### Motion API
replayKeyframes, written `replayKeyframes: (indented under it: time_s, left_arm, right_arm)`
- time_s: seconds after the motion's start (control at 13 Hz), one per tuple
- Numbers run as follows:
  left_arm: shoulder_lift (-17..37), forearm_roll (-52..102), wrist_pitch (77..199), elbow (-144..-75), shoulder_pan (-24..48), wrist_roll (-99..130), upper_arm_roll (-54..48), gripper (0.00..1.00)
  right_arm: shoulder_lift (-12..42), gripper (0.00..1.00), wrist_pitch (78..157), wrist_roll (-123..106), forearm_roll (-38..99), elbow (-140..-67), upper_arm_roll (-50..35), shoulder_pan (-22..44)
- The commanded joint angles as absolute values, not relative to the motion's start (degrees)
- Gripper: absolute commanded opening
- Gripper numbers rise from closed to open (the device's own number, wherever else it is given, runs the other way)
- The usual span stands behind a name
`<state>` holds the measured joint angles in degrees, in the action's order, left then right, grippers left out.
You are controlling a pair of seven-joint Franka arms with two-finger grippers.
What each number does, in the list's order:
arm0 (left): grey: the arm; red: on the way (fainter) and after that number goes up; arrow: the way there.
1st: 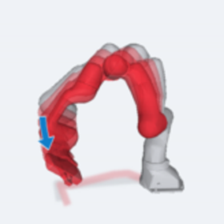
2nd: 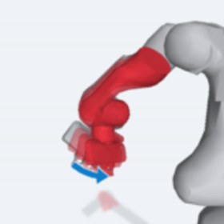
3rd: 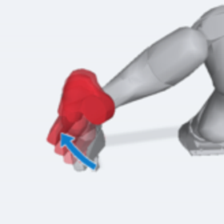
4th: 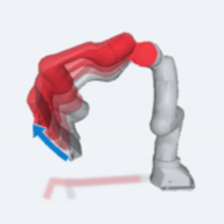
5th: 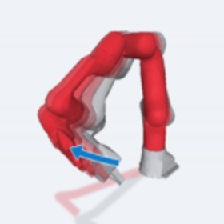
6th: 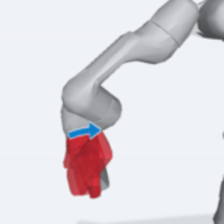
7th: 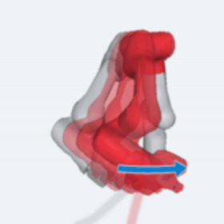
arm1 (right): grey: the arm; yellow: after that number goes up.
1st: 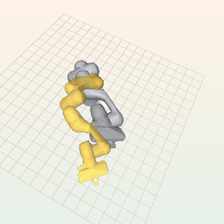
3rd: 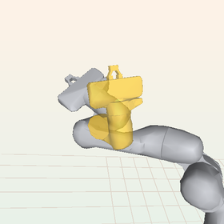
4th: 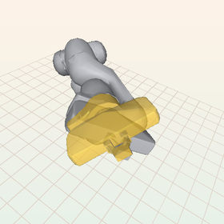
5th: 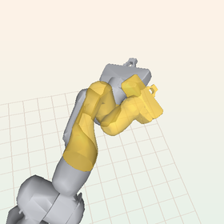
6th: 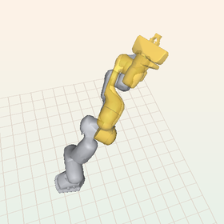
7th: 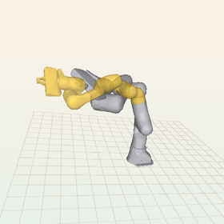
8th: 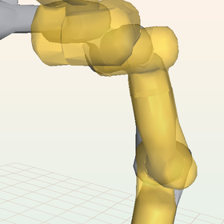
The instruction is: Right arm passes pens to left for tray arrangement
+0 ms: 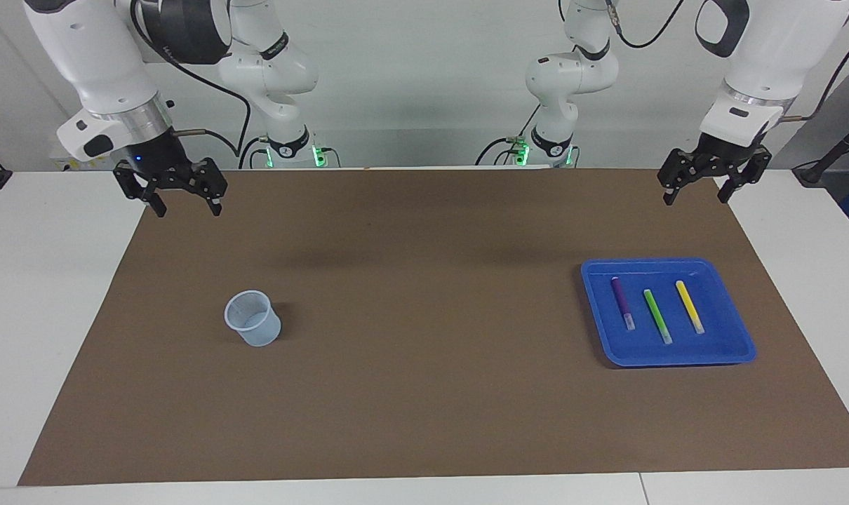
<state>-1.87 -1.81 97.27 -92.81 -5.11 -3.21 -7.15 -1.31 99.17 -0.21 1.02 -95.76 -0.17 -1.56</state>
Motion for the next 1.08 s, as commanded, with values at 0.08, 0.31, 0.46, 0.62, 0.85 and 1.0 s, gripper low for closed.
replayKeyframes:
  time_s: [0.08, 0.31, 0.46, 0.62, 0.85, 1.0]
  left_arm:
    - [-3.3, -0.4, 97.9, -93.3, -4.8, -2.6, -6.6, 1.0]
    - [-3.8, -0.4, 97.1, -94.0, -5.4, -2.6, -6.2, 1.0]
    - [-3.8, -0.4, 97.1, -94.0, -5.2, -2.6, -6.2, 1.0]
    - [-3.9, -0.4, 97.1, -94.0, -4.7, -2.6, -6.3, 1.0]
    - [-3.8, -0.4, 97.1, -94.0, -4.6, -2.6, -6.3, 1.0]
    - [-3.9, -0.4, 97.1, -94.0, -4.7, -2.6, -6.3, 1.0]
  right_arm:
    - [0.2, 1.0, 94.6, 0.7, 0.9, -92.0, -0.1, -1.4]
    - [1.3, 1.0, 92.8, 1.9, 0.8, -90.3, -0.1, -1.5]
    - [1.3, 1.0, 92.9, 1.9, 0.6, -90.4, -0.1, -1.5]
    - [1.1, 1.0, 92.8, 1.9, 0.6, -90.7, -0.1, -1.8]
    - [1.0, 1.0, 92.8, 1.9, 0.6, -90.7, -0.1, -1.8]
    - [1.0, 1.0, 93.1, 1.9, 0.3, -90.8, -0.2, -1.8]
